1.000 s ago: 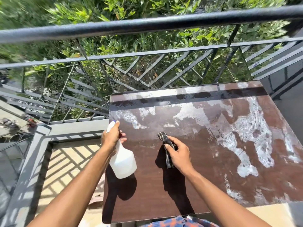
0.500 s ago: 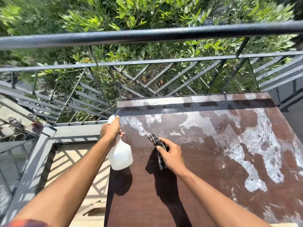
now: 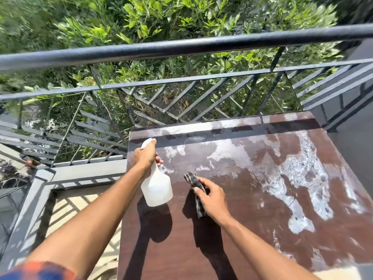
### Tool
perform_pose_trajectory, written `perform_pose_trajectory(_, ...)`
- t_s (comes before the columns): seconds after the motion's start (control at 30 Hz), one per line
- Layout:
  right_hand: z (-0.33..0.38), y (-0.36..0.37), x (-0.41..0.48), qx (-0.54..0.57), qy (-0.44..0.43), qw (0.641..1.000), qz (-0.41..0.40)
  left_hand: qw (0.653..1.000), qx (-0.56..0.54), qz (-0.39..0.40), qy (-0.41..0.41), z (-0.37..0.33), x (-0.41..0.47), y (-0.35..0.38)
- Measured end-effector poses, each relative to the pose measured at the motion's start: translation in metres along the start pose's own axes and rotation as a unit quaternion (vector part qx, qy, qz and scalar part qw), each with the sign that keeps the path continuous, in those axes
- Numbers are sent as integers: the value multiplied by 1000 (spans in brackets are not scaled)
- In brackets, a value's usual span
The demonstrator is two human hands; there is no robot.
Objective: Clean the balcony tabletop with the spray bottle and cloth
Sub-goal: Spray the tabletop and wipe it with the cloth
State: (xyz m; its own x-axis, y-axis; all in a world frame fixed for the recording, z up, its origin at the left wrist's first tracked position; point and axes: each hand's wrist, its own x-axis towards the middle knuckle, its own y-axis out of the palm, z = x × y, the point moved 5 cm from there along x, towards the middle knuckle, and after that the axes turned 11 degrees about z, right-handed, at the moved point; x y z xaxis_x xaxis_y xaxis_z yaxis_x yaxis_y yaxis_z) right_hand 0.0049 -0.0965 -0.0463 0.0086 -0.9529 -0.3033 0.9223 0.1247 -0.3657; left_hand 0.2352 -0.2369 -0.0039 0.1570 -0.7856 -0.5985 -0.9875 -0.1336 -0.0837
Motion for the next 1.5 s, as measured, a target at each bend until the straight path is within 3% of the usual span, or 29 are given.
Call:
perform_pose_trajectory(0.1,-6,-13,-2,2,9,1000,-11,998,-25,60,-21,3,-2,24)
perform_pose_trajectory(0.27,-17,-34,-9,14,18,999,-38,999,18,44,9,-4,-10,55)
perform_pose_trajectory(0.7,-43,-69,-27,39,31,996,-80,993,7,119,13,-8,-26,134)
perform_pose_trajectory(0.87,-54,-79,-31,52,39,994,-92,993,35,114,-8,-2,-29,144)
perform_pose_trajectory(1.0,-60,-84,-33,60,38,992,-101,983,53,170,-35,7,-39,157)
perform_pose_trajectory(1.2,-69,-88,-37,65,41,991,-107,979,116,156,-55,41,-41,141)
perform_pose_trajectory(1.5,-79,-75,-42,62,53,991,-107,978,116,150,-83,84,-48,96)
